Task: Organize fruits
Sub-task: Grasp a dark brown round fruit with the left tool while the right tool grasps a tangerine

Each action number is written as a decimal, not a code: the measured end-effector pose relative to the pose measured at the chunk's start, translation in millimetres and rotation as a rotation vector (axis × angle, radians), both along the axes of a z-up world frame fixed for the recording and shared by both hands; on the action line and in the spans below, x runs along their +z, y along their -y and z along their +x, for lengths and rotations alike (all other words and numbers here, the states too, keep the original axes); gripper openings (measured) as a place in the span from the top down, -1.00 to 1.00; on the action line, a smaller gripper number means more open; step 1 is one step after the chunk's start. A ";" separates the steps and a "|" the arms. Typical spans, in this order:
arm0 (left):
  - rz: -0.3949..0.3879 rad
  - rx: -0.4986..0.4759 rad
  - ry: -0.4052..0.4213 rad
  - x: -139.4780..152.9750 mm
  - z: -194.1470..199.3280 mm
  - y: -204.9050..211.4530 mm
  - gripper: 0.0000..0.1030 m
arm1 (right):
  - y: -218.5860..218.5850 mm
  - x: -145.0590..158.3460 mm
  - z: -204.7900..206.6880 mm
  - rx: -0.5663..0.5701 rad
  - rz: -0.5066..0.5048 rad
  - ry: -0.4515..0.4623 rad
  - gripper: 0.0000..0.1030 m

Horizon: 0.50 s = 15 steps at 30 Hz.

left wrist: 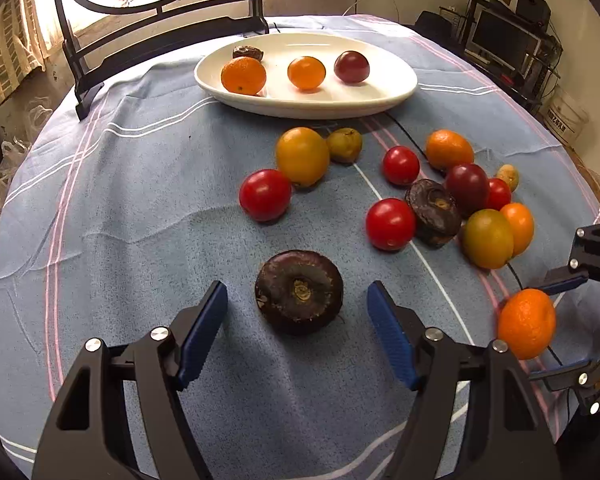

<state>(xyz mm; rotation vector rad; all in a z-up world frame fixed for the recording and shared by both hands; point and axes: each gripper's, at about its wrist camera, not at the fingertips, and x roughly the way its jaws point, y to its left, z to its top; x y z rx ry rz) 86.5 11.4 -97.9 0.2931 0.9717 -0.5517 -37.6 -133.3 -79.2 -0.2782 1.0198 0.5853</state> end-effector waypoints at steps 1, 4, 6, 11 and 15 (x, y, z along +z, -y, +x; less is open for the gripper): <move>-0.001 0.001 0.000 -0.4 0.7 0.8 -0.36 | 0.2 -0.3 0.3 -0.005 -0.005 0.007 0.10; 0.007 0.004 -0.004 -3.6 2.3 2.3 -0.04 | 3.3 -0.3 3.5 -0.019 0.014 -0.009 0.14; -0.006 0.003 -0.005 -0.6 1.9 0.8 0.17 | 2.7 -0.3 2.5 -0.021 0.014 -0.007 0.15; -0.025 -0.004 0.011 8.1 -2.1 -2.0 0.18 | 4.8 2.7 3.7 -0.028 0.026 -0.014 0.16; -0.045 -0.010 0.065 30.7 -1.8 -0.1 0.18 | 9.1 15.7 9.7 -0.037 0.044 0.005 0.17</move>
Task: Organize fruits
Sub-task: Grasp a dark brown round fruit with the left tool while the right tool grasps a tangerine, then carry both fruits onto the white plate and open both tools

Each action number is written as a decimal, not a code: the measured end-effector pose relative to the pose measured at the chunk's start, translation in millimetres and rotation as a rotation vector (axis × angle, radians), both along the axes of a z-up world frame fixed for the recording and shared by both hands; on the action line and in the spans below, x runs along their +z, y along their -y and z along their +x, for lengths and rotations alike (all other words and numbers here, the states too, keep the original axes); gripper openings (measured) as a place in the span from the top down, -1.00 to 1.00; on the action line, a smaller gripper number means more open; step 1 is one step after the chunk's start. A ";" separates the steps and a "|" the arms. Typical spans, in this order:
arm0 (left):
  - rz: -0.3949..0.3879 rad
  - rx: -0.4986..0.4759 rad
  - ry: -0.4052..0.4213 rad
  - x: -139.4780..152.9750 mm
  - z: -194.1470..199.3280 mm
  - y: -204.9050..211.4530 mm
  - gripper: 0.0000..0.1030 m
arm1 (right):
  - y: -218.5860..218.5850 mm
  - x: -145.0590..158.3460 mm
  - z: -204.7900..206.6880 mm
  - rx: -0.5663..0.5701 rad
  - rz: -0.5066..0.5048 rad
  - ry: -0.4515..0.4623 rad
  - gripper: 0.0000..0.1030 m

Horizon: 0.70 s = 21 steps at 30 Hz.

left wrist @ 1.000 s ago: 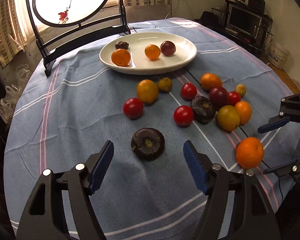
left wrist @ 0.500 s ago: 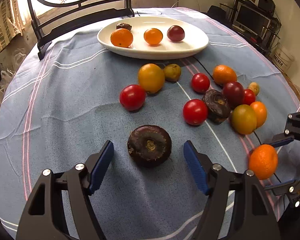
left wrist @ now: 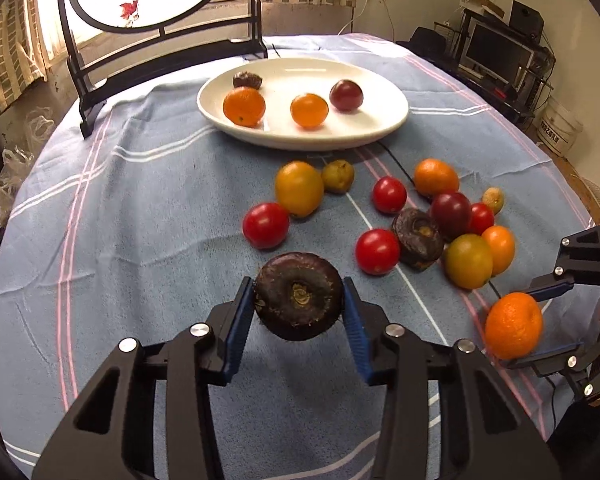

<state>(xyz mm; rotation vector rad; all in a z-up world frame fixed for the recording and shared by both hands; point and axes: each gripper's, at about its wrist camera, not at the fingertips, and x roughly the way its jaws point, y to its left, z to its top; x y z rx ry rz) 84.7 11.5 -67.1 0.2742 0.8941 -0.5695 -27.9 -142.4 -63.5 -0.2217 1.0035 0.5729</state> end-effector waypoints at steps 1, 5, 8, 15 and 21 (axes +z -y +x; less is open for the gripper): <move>-0.009 0.001 0.016 8.0 3.4 0.8 0.18 | 1.6 5.9 2.9 -0.006 0.001 0.016 0.17; -0.044 0.030 0.102 47.5 22.8 10.2 0.18 | 11.8 38.6 24.3 -0.044 -0.008 0.115 0.16; -0.078 0.051 0.142 73.2 44.6 22.5 0.18 | 24.8 64.1 53.6 -0.101 -0.001 0.186 0.16; -0.056 0.098 0.170 83.4 100.2 63.9 0.18 | 47.0 80.2 144.2 -0.222 -0.001 0.228 0.16; 0.012 0.102 0.122 49.4 137.8 85.6 0.18 | 57.9 60.6 213.5 -0.287 0.008 0.176 0.16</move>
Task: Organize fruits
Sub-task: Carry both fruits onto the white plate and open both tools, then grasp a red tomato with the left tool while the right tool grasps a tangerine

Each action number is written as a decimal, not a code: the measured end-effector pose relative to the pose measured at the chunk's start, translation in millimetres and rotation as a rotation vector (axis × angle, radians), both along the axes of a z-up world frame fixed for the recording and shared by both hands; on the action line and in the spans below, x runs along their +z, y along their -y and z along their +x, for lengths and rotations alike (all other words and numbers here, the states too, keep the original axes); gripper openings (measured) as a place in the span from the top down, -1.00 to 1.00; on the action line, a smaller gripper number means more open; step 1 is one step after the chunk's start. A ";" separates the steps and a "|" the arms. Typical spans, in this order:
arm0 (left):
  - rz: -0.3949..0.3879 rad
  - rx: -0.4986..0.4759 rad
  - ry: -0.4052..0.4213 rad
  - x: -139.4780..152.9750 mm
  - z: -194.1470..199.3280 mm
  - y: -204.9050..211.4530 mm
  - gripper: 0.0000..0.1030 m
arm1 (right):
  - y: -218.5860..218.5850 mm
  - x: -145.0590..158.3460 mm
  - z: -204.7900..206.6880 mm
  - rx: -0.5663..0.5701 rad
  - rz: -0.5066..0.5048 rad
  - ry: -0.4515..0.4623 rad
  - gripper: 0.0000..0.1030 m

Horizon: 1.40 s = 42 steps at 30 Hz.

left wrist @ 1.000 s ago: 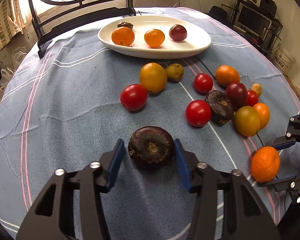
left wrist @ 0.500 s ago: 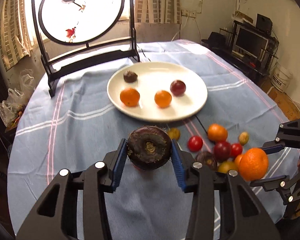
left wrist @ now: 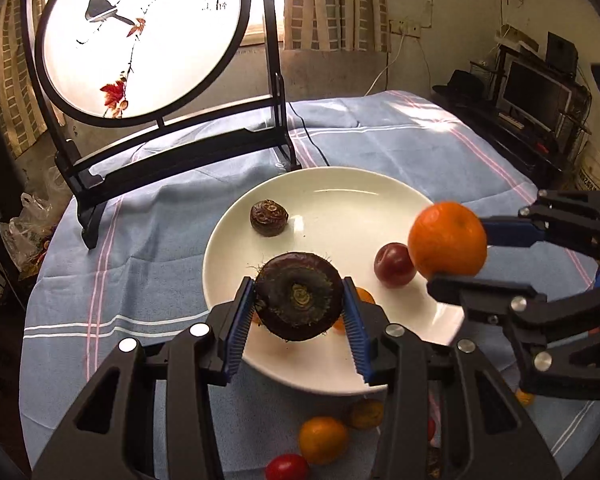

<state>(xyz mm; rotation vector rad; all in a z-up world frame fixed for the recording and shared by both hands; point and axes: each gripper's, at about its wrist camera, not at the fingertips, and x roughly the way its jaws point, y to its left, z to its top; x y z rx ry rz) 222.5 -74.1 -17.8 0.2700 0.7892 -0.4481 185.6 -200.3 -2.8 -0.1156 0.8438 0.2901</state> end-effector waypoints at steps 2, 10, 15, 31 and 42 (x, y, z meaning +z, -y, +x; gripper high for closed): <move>0.005 0.002 -0.019 -9.4 8.1 1.6 0.18 | -0.7 -7.5 15.4 -0.013 -0.007 -0.014 0.16; 0.004 0.014 -0.031 -20.3 13.2 -6.4 -0.10 | 2.8 -12.5 40.6 -0.045 0.033 -0.031 -0.06; -0.014 0.007 -0.016 -8.9 -7.8 -24.1 -0.10 | 7.0 8.4 -2.9 -0.003 0.021 0.006 -0.15; 0.108 -0.285 -0.022 -48.6 -157.5 -52.0 -0.27 | -8.7 -55.5 -198.4 0.217 -0.084 -0.136 -0.14; 0.094 -0.308 -0.125 -80.4 -128.6 -32.0 -0.25 | -9.5 -72.5 -182.9 0.185 -0.043 -0.187 0.34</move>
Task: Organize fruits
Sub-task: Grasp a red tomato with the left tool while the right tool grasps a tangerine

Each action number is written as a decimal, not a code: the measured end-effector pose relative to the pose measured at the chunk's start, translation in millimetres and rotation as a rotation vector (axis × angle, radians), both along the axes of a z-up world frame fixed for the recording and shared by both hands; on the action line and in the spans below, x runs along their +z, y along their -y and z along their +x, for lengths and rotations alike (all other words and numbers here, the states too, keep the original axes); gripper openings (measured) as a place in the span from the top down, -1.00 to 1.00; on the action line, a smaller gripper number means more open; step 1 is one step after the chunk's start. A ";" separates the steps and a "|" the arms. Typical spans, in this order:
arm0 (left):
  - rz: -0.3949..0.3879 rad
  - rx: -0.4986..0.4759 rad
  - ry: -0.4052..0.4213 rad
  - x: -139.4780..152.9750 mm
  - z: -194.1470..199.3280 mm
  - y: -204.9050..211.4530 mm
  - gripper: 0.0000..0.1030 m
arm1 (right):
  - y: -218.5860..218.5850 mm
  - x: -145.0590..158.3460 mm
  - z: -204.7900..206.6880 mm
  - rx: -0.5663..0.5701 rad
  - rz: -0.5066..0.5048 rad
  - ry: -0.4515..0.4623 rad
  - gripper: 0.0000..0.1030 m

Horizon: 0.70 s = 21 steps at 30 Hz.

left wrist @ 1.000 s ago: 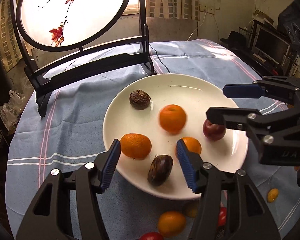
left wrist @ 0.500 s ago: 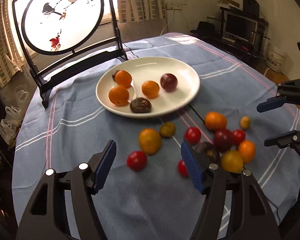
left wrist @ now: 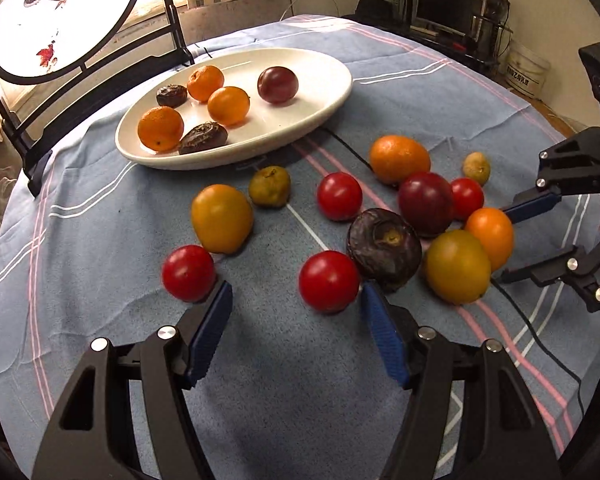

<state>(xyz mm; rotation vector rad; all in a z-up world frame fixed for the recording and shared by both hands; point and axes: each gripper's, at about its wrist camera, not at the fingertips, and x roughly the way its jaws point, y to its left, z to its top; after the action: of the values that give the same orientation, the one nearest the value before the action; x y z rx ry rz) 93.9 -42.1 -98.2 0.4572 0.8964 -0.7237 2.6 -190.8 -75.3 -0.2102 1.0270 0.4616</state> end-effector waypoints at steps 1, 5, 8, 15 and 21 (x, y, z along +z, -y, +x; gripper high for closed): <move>-0.009 -0.004 -0.007 -0.6 2.3 0.8 -0.22 | 2.1 -0.2 1.0 -0.001 0.012 -0.008 0.34; -0.032 -0.005 -0.045 -3.9 8.2 0.3 -0.15 | 1.3 -6.5 4.7 -0.009 -0.006 -0.035 0.04; -0.032 -0.032 -0.042 -4.3 4.0 2.7 0.08 | -2.1 -9.2 4.1 -0.006 -0.004 -0.012 0.12; -0.023 -0.063 -0.013 -1.6 -5.6 7.6 0.45 | -2.2 -5.8 1.4 -0.017 0.004 -0.001 0.29; -0.058 -0.030 0.018 12.1 -15.6 -9.6 0.45 | 2.6 5.3 -8.2 -0.027 0.019 0.033 0.30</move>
<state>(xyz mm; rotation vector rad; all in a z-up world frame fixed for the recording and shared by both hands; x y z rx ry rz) 78.3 -32.6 -86.1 0.4256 0.8515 -0.7699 -5.6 -193.3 -70.0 -0.1864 0.9916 0.4414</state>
